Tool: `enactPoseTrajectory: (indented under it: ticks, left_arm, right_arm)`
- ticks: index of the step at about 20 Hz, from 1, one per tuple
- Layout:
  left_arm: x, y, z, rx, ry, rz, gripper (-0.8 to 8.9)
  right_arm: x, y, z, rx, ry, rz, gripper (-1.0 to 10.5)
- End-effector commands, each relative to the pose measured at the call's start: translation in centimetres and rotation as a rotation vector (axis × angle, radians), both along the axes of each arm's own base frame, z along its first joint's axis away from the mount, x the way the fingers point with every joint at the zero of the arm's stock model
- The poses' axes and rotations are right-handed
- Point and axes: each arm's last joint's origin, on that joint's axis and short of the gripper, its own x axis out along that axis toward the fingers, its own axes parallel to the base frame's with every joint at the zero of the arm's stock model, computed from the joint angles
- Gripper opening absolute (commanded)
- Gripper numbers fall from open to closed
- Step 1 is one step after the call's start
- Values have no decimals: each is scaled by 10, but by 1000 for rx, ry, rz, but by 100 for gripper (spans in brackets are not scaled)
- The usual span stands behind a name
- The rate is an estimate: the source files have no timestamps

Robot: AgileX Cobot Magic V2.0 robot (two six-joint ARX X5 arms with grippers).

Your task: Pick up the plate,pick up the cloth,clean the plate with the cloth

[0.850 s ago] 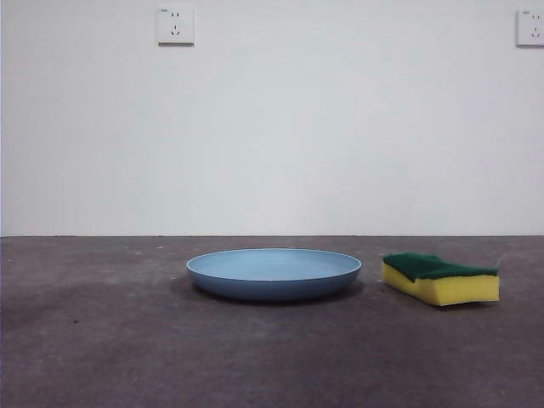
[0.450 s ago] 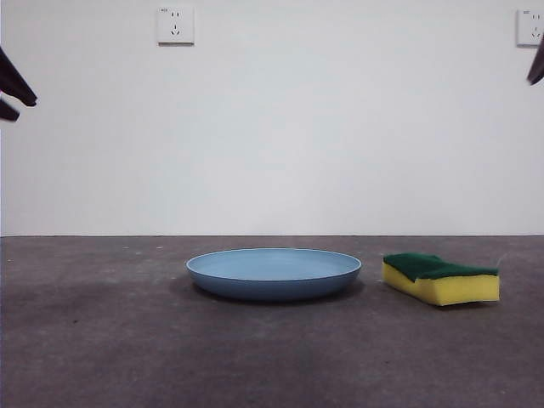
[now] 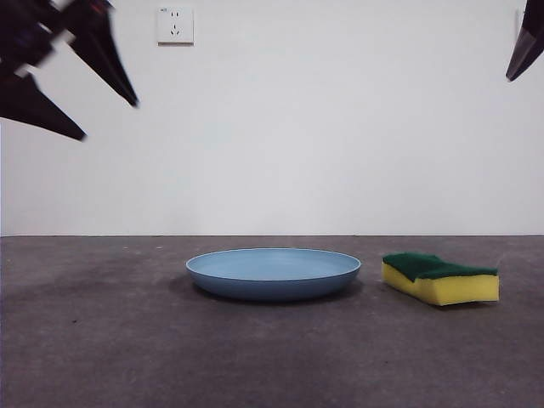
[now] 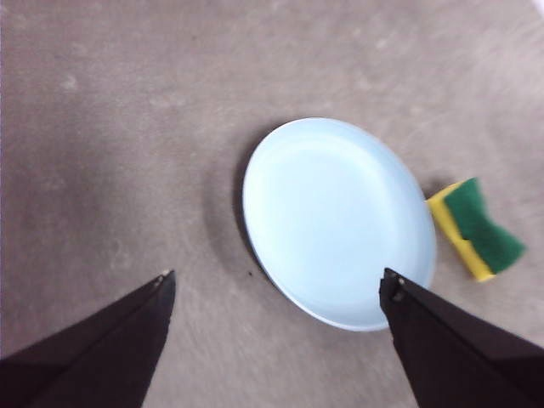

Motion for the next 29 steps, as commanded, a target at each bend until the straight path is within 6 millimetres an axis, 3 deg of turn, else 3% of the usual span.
enactPoseTrajectory:
  ticks: [1,7,13,18,22,24,27,29]
  left_arm:
    - [29,-18,-14,49,48,-41,404]
    - [81,-53,-63,145,115,-42,403]
    - [99,-72,-110,160,155,-72,403]
    - [101,-83,-131,166,183,-101,398]
    - [101,-87,-142,171,214,-117,182]
    - [99,-90,-143,195,204,-151,-25]
    - [98,-91,-143,213,203,-168,-8]
    - [93,-88,-132,233,201,-184,-8]
  right_arm:
    - [0,0,1,-4,-13,9,410]
    - [0,0,1,-5,-13,9,409]
    - [0,0,1,-5,-13,8,409]
    - [1,0,1,-12,-14,1,409]
    - [1,0,1,-8,-15,-4,409]
    - [2,0,2,-6,-26,-4,409]
    - [4,0,4,-4,-54,-2,406]
    - [8,2,5,-9,-91,17,405]
